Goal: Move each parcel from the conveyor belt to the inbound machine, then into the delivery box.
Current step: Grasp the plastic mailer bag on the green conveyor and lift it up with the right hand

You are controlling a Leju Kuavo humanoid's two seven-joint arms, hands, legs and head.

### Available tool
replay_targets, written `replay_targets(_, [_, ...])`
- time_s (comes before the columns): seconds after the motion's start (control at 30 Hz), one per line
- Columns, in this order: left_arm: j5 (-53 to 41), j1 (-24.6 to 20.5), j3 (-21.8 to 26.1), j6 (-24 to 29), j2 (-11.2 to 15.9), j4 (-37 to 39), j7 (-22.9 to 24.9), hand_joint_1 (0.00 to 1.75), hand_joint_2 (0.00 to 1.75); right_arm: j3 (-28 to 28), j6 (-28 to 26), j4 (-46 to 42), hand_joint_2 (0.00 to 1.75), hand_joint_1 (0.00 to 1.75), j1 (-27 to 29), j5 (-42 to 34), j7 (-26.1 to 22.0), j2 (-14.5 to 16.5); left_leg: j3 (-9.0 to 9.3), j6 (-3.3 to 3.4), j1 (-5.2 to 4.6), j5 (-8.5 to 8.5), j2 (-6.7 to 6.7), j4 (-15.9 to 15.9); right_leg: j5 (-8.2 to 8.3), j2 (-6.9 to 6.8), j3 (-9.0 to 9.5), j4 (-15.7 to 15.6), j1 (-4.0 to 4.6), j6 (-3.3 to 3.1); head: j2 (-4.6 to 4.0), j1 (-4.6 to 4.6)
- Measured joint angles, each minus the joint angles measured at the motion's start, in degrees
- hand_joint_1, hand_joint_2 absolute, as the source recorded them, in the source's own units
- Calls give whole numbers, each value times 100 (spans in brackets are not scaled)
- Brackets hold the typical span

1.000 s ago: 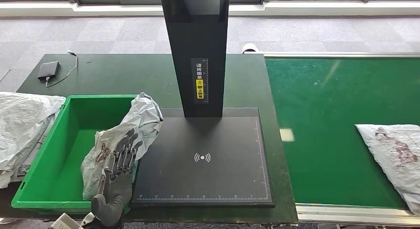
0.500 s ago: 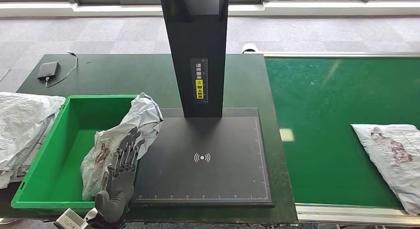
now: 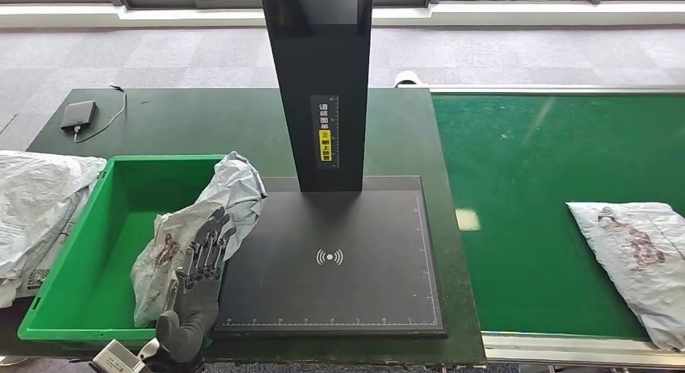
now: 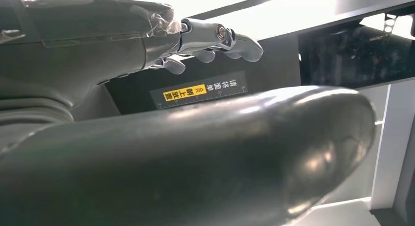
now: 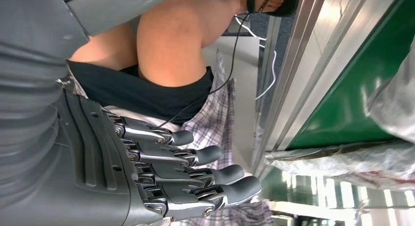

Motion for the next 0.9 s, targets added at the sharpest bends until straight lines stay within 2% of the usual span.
replay_targets(0.1, [-66,51,1,159,-16,-78,0,0,0,245,-259,393,175,0,-479,60,463,-161,4,0,0,-3,26,-1,4,25,0,2,-1,2,0,-2])
replay_targets(0.23, [-106,132,2,198,-31,-172,0,0,0,955,-406,849,175,0,-1183,3,985,-375,47,12,-4,10,34,7,16,34,-1,0,-5,14,-1,-3])
replay_targets(0.4, [-300,114,4,57,-82,-117,0,0,0,1468,-230,1087,175,0,-1673,-516,975,-562,19,15,-5,30,-36,7,18,-30,11,2,-5,20,0,-2])
replay_targets(0.57, [-477,87,7,75,-191,-85,0,0,0,2102,-128,1298,175,0,-2417,-367,1370,-469,3,10,-5,23,-1,5,19,13,0,3,-5,21,1,-2])
replay_targets(0.67, [-526,110,10,92,-252,-101,0,0,0,2505,-99,1406,175,0,-2758,-392,1446,-373,36,13,-5,37,-17,7,25,-4,0,3,-5,23,0,-2])
replay_targets(0.83, [-567,132,36,97,-321,-134,0,0,0,2911,-29,1496,175,0,-3089,-542,1372,-195,38,10,-4,45,-43,7,27,-28,1,3,-5,24,0,-2])
replay_targets(0.9, [-568,131,43,83,-341,-136,0,0,0,3026,91,1527,175,0,-3138,-485,1479,-116,36,10,-4,45,-44,7,26,-29,1,3,-4,24,0,-2])
